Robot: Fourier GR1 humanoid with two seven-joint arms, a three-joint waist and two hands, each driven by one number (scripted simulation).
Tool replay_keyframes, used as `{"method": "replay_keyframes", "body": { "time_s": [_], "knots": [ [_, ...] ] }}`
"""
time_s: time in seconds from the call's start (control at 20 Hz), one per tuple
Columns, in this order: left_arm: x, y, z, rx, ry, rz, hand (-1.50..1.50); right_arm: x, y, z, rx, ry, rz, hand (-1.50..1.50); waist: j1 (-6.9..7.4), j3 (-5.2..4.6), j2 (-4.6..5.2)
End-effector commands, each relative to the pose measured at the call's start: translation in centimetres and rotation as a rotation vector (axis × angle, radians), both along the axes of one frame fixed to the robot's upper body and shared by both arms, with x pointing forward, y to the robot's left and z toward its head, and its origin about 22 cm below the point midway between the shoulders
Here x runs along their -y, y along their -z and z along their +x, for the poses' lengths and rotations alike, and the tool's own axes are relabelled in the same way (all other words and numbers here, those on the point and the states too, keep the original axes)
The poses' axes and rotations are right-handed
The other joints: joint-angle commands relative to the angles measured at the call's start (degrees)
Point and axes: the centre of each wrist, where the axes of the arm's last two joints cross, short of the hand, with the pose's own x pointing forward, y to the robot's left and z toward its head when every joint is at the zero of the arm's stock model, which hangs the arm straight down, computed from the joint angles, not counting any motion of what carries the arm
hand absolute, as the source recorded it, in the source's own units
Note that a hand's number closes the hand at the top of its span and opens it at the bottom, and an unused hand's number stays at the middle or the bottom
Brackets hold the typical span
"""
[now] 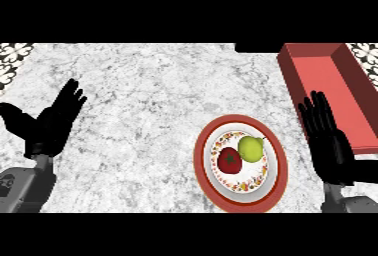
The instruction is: Pick the tomato from the plate and place it in the cardboard box
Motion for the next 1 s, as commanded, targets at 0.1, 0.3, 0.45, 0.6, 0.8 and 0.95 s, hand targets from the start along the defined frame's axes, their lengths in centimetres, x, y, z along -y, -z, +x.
{"method": "replay_keyframes", "body": {
  "time_s": [0.1,0.3,0.45,0.6,0.8,0.95],
  "knots": [
    [0.0,-1.8,0.1,0.164,0.132,0.193,0.00,0.8,-5.6,-0.6,0.170,0.100,-0.196,-1.50,-1.45,0.18,-0.79],
    [0.9,-3.4,0.2,0.234,0.254,0.321,0.00,7.0,-8.6,-0.8,0.128,0.189,-0.719,-1.50,-4.21,-0.76,-1.53],
    [2.2,-2.6,-1.5,0.282,0.332,0.351,0.00,4.2,-8.9,-3.6,0.139,0.236,-0.670,-1.50,-1.98,0.15,-0.99],
    [1.6,-2.7,-1.1,0.285,0.328,0.346,0.00,3.8,-8.8,-5.9,0.209,0.180,-0.805,-1.50,-1.60,0.28,-0.46],
    [3.1,-4.2,-0.8,0.320,0.351,0.361,0.00,1.8,-8.9,-6.4,0.232,0.097,-1.020,-1.50,-0.31,0.23,-0.30],
    [3.8,-3.2,-1.2,0.312,0.351,0.354,0.00,0.9,-10.3,-7.1,0.180,0.040,-1.128,-1.50,-0.24,0.23,-0.22]
  ]
}}
